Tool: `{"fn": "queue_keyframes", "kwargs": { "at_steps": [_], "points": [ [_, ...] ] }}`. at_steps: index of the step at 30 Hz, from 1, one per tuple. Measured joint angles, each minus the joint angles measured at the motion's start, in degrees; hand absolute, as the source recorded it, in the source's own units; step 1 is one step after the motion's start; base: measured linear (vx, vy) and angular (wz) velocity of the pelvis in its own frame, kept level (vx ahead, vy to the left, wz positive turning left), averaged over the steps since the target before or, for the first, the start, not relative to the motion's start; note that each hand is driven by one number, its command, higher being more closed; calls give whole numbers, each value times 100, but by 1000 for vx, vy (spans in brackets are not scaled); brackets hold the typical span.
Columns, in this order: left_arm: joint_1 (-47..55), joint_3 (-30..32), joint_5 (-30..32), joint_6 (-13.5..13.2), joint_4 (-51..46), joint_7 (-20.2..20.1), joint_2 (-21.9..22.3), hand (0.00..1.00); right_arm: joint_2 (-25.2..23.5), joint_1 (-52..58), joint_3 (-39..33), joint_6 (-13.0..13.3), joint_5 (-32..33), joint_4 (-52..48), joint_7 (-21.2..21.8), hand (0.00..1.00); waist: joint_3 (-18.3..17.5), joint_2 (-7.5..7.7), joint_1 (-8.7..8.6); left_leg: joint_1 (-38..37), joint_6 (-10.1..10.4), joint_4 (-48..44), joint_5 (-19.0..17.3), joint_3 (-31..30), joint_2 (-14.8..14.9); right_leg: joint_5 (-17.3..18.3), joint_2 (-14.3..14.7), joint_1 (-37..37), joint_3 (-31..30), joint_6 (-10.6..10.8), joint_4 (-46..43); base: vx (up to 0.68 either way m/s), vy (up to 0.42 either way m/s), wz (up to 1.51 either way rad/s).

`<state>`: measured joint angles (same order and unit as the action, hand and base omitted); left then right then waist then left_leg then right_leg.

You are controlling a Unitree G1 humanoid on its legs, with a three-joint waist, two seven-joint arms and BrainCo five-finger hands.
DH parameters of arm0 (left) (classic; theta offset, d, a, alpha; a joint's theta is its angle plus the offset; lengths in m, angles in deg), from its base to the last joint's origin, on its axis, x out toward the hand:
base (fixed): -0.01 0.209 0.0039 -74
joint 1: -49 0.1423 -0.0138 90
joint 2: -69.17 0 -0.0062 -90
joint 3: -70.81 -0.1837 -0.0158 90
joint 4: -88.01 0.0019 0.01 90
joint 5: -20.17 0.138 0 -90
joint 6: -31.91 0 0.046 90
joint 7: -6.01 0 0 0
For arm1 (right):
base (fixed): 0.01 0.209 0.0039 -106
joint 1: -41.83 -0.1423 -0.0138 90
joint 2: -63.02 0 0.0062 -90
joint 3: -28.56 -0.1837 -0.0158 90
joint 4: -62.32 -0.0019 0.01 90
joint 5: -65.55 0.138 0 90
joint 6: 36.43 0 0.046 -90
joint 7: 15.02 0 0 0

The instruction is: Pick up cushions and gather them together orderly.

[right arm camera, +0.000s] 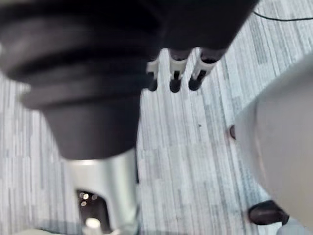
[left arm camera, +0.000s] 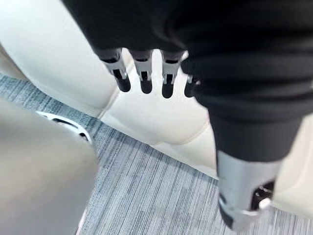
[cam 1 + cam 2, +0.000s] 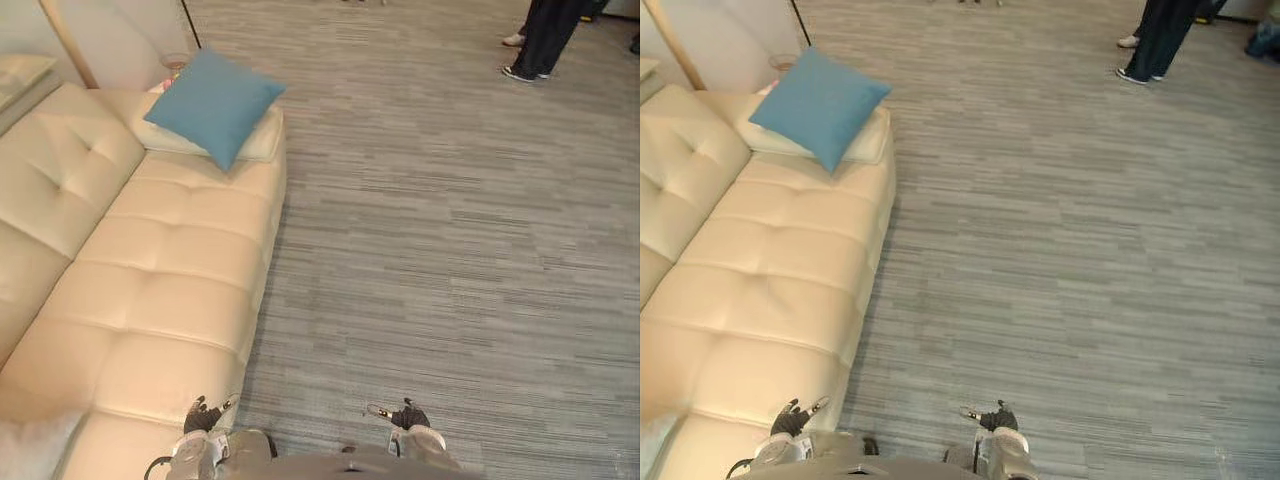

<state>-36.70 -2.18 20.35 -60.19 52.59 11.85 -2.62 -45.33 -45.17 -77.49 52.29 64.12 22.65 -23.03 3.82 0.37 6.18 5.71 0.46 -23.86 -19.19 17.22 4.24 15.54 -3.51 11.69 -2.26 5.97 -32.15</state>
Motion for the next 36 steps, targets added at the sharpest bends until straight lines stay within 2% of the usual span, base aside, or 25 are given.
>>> {"fn": "queue_keyframes", "kwargs": {
  "at_steps": [2, 3, 4, 5, 6, 8, 10, 11, 12, 13, 15, 16, 18, 19, 21, 22, 25, 27, 28, 29, 30, 32, 33, 35, 36],
  "points": [
    [4, -107, 0, 51, 0, 1, -25, 0, 10, 3, 9, 20, 0, -14, 0, 0, 15, -6, -61, -308, -85, -1, -57, 36, -61, -198, -116, 392, 38, 471, -1111, 262, 91, -27],
    [34, -180, 0, 80, -6, 0, -25, 0, 19, -26, 8, 46, 0, -32, 0, 0, 23, -32, -117, -507, -154, 14, -103, -7, -63, -476, -210, 575, 173, 505, -1724, 389, 62, -9],
    [5, -238, 0, 85, -5, 1, -38, 0, 16, -78, 9, 47, -4, -33, 4, 0, 72, -83, -162, -727, -182, 81, -153, -13, -55, -478, -327, 714, 370, 307, -2241, 409, 9, -4],
    [-56, -269, -3, 88, -5, 1, -42, 0, 15, -112, 9, 45, -4, -32, 16, 0, 69, -45, -167, -1023, -163, 259, -210, -21, -33, -205, -479, 956, 797, -24, -2592, 425, -42, -3],
    [-82, -287, -5, 88, -4, 3, -38, 0, 23, -121, 2, 48, -4, -49, 20, 0, 74, -46, -188, -1143, -100, 386, -252, -23, 33, -12, -541, 1167, 1090, -197, -2535, 356, -70, -5],
    [-132, -356, -4, 98, 4, 5, -41, 0, 36, -272, -17, 56, -3, -97, 29, 0, 104, -55, -221, -1360, -7, 621, -313, -47, 142, 141, -535, 1608, 1423, -328, -2090, 396, -139, -3],
    [-149, -421, -3, 100, 20, 7, -29, 0, 78, -318, -49, 54, -2, -116, 29, 0, 192, -98, -327, -1668, 5, 869, -305, -85, 256, 12, -465, 1766, 1600, -442, -1191, 481, -249, 12],
    [-147, -548, 3, 99, 54, 2, -85, 0, 96, -266, -53, 60, -4, -91, 25, 0, 182, 1, -401, -1808, 40, 927, -289, -328, 183, -769, -408, 1693, 1485, -480, 135, 363, -218, 30],
    [-160, -568, 8, 95, 69, 0, -146, 0, 108, -239, -64, 62, -4, -59, 28, 0, 211, 34, -427, -1902, 47, 932, -293, -485, 146, -1424, -425, 1641, 1458, -658, 227, 475, -257, 8],
    [-213, -560, 10, 94, 219, -1, -63, 0, 255, -350, -108, 81, -5, 19, 26, 0, 205, -163, -363, -1959, 133, 927, -194, -692, 338, -1248, -300, 1609, 1529, -713, 67, 372, -188, -8],
    [-327, -530, 17, 93, 284, 3, 25, 0, 348, -410, -250, 84, -4, 52, 20, 0, 244, -276, -396, -1922, 277, 889, 144, -986, 340, -930, -268, 1634, 1540, -746, -126, 528, -279, -2],
    [-362, -452, 20, 91, 279, 7, 145, 0, 378, -383, -310, 70, -3, 110, -5, 0, 245, -374, -431, -1863, 341, 643, 522, -1128, 392, -637, -233, 1529, 1612, -845, -238, 596, -311, 22],
    [-353, -293, 21, 95, 277, -1, 228, 0, 379, -349, -280, 33, 3, 177, -12, 0, 298, -415, -486, -1260, 340, -1018, 1246, -1432, 613, -424, -91, 914, 1794, -869, 76, 460, -238, 23],
    [-317, -251, 21, 89, 209, -5, 229, 0, 364, -292, -217, 38, 16, 192, -13, 0, 312, -406, -444, -838, 463, -2059, 1449, -1562, 756, -357, 5, 536, 1828, -900, 287, 293, -133, 5],
    [-291, -198, 20, 83, 39, -2, 220, 0, 282, -282, -209, 43, 144, 236, -17, 0, 328, -382, -347, -53, 461, -3591, 1167, -1419, 932, -251, 151, -37, 1855, -946, 594, 385, -110, -11],
    [-290, -199, 17, 83, -63, -4, 219, 0, 226, -296, -204, 38, 180, 239, -19, 0, 352, -348, -293, 483, 365, -3876, 959, -1223, 934, -144, 177, -392, 1833, -975, 811, 300, -41, -9],
    [-246, -201, 11, 76, -230, 0, 202, 0, 202, -257, -195, 33, 214, 240, -41, 0, 350, -353, -245, 1156, 208, -3350, 580, -790, 868, -101, 176, -961, 1842, -864, 1298, 304, 61, 3],
    [-260, -201, 9, 44, -239, 2, 183, 0, 195, -259, -232, 33, 214, 237, -82, 0, 357, -335, -177, 1324, 207, -1812, 477, -430, 707, -150, 105, -1304, 1842, -669, 1589, 387, 160, 0],
    [-265, -198, 9, 39, -230, 4, 181, 0, 200, -265, -271, 36, 214, 236, -84, 0, 355, -329, -155, 1303, 230, -753, 628, -297, 568, -75, 38, -1405, 1829, -566, 1647, 386, 199, -2],
    [-255, -200, 3, 30, -225, -5, 182, 0, 223, -267, -277, 36, 211, 245, -88, 0, 350, -336, -142, 1270, 152, 9, 1182, -299, 454, 36, 3, -1456, 1795, -450, 1664, 393, 216, -16],
    [-257, -181, 10, 6, -210, 5, 155, 0, 193, -267, -255, 22, 209, 257, -91, 0, 329, -208, -72, 1098, -49, 213, 1434, -170, 294, 71, -104, -1532, 1609, -354, 1731, 410, 211, -19],
    [-251, -145, 7, -18, -155, 21, 38, 0, 54, -285, -263, 28, 209, 248, -88, 0, 258, -41, -53, 1080, -138, 167, 1190, -82, 157, -35, -214, -1670, 1419, -318, 2035, 403, 180, -16],
    [-252, -72, 5, -24, -141, 20, -24, 0, -29, -259, -268, 25, 204, 251, -83, 0, 241, 43, -14, 1124, -281, -213, 857, -43, 134, -93, -274, -1818, 1289, -257, 2131, 547, 262, -11],
    [-227, -39, 2, -23, -59, 22, -46, 0, -41, -235, -276, 22, 189, 258, -82, 0, 219, 67, 34, 959, -321, -377, 537, 51, 102, -85, -390, -1806, 1145, -231, 1716, 404, 198, -16],
    [-186, -67, -2, -19, 8, 23, -67, 0, -41, -239, -262, 27, 152, 254, -76, 0, 212, 63, 41, 760, -323, -316, 403, 83, 54, -66, -465, -1549, 1078, -121, 913, 399, 168, -4]
  ]
}}
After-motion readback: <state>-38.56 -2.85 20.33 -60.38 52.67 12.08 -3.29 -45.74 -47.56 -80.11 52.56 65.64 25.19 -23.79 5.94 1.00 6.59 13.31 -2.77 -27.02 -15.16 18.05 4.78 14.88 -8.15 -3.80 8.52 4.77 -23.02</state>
